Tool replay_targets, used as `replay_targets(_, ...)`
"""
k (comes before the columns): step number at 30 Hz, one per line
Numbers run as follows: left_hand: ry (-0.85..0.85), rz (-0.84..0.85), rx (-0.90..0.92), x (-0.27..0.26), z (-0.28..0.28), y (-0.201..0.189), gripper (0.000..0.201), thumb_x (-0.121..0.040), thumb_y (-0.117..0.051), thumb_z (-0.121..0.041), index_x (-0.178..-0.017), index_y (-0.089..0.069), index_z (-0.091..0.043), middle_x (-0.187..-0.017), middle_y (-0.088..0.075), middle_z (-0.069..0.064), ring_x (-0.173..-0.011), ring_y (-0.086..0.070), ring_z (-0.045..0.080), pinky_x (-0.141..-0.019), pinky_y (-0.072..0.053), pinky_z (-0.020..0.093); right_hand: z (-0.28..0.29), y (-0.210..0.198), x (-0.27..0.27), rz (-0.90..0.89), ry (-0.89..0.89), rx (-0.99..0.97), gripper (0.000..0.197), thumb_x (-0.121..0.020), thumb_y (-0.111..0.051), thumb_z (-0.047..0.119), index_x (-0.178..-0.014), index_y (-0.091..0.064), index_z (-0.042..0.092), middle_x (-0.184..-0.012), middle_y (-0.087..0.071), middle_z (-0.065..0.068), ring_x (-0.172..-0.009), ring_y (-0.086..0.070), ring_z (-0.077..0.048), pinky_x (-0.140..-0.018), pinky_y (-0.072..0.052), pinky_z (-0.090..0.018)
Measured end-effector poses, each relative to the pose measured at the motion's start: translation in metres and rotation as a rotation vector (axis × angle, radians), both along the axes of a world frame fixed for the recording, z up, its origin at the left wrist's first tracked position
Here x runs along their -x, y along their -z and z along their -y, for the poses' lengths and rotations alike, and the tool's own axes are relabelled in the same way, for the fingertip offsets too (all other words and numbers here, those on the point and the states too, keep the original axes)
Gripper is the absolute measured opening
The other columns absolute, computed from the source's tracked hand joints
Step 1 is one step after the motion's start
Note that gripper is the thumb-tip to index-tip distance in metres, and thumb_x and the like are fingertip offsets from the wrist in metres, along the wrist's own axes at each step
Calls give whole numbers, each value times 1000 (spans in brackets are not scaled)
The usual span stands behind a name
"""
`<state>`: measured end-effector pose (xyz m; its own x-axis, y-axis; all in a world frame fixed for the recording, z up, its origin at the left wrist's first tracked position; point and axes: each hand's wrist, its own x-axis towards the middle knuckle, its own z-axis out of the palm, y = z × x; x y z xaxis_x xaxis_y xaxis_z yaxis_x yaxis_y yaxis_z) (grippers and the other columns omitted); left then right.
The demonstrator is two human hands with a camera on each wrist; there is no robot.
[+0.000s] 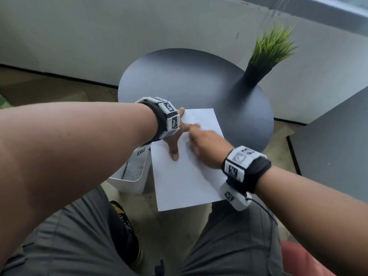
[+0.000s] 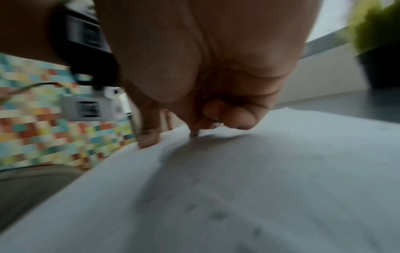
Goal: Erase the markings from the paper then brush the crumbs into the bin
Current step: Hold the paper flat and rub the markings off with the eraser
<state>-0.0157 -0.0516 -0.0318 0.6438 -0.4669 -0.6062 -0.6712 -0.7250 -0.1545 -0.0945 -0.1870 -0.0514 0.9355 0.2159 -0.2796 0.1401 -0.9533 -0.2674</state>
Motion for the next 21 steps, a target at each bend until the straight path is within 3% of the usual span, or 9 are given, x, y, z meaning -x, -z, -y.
replay_targets(1, -4, 0, -5, 0, 0, 0, 133, -57, -83, -71, -150, 11, -58, -162, 4, 18, -142, -21, 53, -112, -31, 60, -4, -3, 10, -38, -98, -49, 20, -95, -46, 22, -111, -50, 10, -102, -62, -13, -90, -56, -32, -76, -47, -38)
replay_targets(3, -10, -1, -8, 1, 0, 0, 133, -59, -83, -70, -150, 13, -57, -161, 4, 18, -142, -19, 54, -112, -31, 59, 8, -8, 7, -71, -106, -65, 14, -93, -52, 23, -102, -55, 13, -96, -62, -6, -89, -56, -28, -77, -46, -35)
replay_targets(7, -24, -4, 6, -1, -1, 1, 132, -58, -81, -72, -148, 14, -60, -160, 0, 15, -141, -21, 51, -111, -32, 58, 46, -8, -22, 32, 268, 11, 15, -92, -53, 32, -95, -53, 17, -93, -64, -9, -87, -57, -31, -76, -50, -38)
replay_targets(12, 1, 15, -15, -2, -1, -1, 135, -54, -79, -78, -148, 16, -59, -162, 6, 16, -141, -21, 54, -112, -29, 63, 6, -1, 13, -39, -113, -71, 8, -93, -49, 26, -94, -51, 18, -86, -59, -3, -80, -53, -27, -70, -46, -35)
replay_targets(13, 9, 21, -16, -2, -2, -1, 135, -52, -78, -80, -147, 16, -60, -162, 6, 15, -141, -22, 54, -111, -30, 64, 9, -3, 10, -39, -97, -72, 8, -92, -51, 27, -93, -53, 19, -87, -61, -3, -82, -54, -27, -71, -46, -34)
replay_targets(17, -5, 9, 20, -2, -5, 0, 131, -53, -79, -79, -147, 10, -63, -163, 6, 10, -143, -21, 48, -111, -33, 60, 53, -7, -16, -27, 252, -80, 15, -91, -58, 35, -94, -57, 20, -92, -62, 0, -88, -56, -22, -73, -42, -31)
replay_targets(19, 17, 15, 67, -5, -11, -5, 119, -61, -79, -73, -151, -2, -61, -166, 14, 7, -149, -9, 44, -113, -28, 57, 64, -5, -17, -32, 292, -91, 17, -91, -58, 37, -93, -56, 20, -91, -62, 0, -88, -55, -21, -74, -41, -31)
replay_targets(21, 52, 36, 107, -12, -21, -13, 104, -69, -77, -68, -152, -14, -58, -167, 11, 6, -150, -8, 39, -113, -30, 51, 66, -2, -12, -41, 292, -90, 17, -92, -56, 38, -91, -54, 20, -90, -62, 1, -86, -56, -20, -73, -42, -32)
